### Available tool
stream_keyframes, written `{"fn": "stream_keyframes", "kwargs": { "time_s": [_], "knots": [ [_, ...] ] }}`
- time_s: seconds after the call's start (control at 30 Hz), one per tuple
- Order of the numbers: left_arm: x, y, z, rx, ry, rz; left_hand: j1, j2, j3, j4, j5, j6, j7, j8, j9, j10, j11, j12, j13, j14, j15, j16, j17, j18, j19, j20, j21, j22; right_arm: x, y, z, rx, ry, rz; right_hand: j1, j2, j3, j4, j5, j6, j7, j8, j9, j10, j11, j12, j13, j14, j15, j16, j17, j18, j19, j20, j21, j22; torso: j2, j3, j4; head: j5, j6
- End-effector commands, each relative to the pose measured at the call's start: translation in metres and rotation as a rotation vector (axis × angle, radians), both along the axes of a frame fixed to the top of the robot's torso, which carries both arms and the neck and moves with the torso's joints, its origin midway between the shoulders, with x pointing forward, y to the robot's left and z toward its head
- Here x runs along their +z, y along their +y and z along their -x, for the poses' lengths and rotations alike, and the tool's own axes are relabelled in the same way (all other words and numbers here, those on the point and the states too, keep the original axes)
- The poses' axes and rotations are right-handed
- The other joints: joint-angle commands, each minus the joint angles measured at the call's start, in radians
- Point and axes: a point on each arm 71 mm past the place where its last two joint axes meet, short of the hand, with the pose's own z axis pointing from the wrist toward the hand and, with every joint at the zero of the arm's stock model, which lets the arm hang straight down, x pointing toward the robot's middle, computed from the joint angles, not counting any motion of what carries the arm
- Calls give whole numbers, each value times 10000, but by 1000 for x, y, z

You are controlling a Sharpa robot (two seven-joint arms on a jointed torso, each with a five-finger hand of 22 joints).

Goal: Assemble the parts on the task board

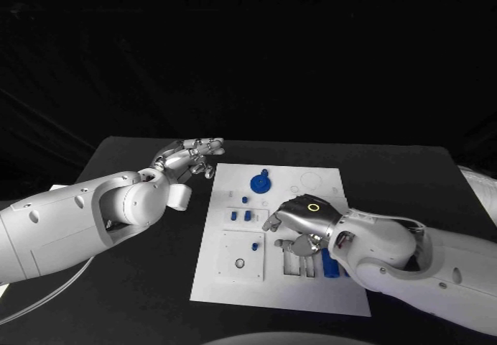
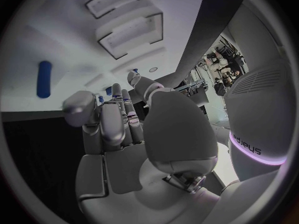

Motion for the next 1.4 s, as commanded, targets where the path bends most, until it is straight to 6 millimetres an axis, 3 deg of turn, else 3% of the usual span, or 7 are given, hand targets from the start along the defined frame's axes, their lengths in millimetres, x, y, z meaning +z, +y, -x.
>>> {"fn": "stream_keyframes", "kwargs": {
  "time_s": [0.03, 0.17, 0.3, 0.37, 0.73, 1.0, 1.4],
  "knots": [
    [1, -3, 1, -270, -68, 73, 20, 106, -45, 10, 16, -53, -9, 16, -14, -102, 20, 63, 13, 7, 41, 70, 3, 52, 41, 28, 62, 23, 13, -16, -8, -743, -106, 114, -86, -120, -173, 50, -4, 75, -27, -3, 6, 31, -29, 42, -14, 246, 0, 60, 2, -72, 43, -5, 32, 8, 2, -5, -40, -120, 78],
    [1, -4, 1, -302, -72, 87, 20, 106, -45, 10, 16, -53, -9, 16, -14, -102, 20, 63, 13, 7, 41, 70, 3, 52, 41, 28, 62, 23, 23, -39, -17, -1510, -174, 753, -284, -383, -865, 293, 22, -93, -91, -69, -39, -331, -2, -53, -29, 198, 23, -70, -200, -41, -45, 28, -140, -225, -5, -19, -34, -240, 128],
    [1, -4, 1, -328, -71, 98, 20, 106, -45, 10, 16, -53, -9, 17, -14, -102, 20, 64, 13, 8, 41, 70, 3, 52, 41, 28, 63, 24, 25, -54, -23, -2016, -175, 1263, 498, -78, -3415, 1032, 57, -380, -201, -60, -45, -772, 109, -34, 13, 191, 149, -165, -375, 7, -144, 136, -348, -459, 2, -7, -25, -248, 173],
    [1, -4, 1, -332, -74, 101, 34, 112, -42, 0, 18, -53, -10, 22, -12, -114, 19, 80, 18, 9, 42, 74, 1, 48, 49, 29, 83, 45, 25, -59, -25, -2149, -170, 1478, 693, -48, -3677, 1317, 92, -365, -260, -58, -43, -818, 113, 10, -5, 188, 141, -183, -420, -1, -129, 148, -349, -466, 7, 5, -22, -242, 168],
    [1, -4, 1, -327, -77, 101, 34, 112, -42, 0, 18, -53, -10, 22, -12, -114, 19, 80, 18, 9, 42, 74, 1, 48, 49, 29, 83, 45, 17, -61, -26, -2052, 112, 1985, 1176, 219, -3706, 1645, 88, -273, -429, -48, -38, -489, 17, 301, 16, 189, 76, -202, -482, -3, -77, 107, -331, -457, 7, -7, -18, -231, 131],
    [1, -4, 1, -320, -77, 97, 34, 112, -42, 0, 18, -53, -10, 22, -12, -114, 19, 80, 18, 9, 42, 74, 1, 48, 49, 29, 83, 45, 11, -53, -24, -1761, 272, 1926, 1457, 695, -3334, 1746, -80, 138, -308, 15, -7, 176, -152, 532, -4, 266, -62, -7, -255, -47, 60, -15, -149, -224, 7, -4, -22, -221, 110],
    [1, -3, 1, -311, -70, 89, 34, 112, -42, 0, 18, -53, -10, 22, -12, -114, 19, 80, 18, 9, 42, 74, 1, 48, 49, 29, 83, 45, 4, -47, -25, -1543, 502, 2047, 1794, 1026, -2495, 1920, -115, 987, -294, 146, 51, 896, -321, 298, -13, 338, -216, 281, 64, -106, 225, -162, 107, 92, 6, -7, -28, -229, 76]
  ]
}}
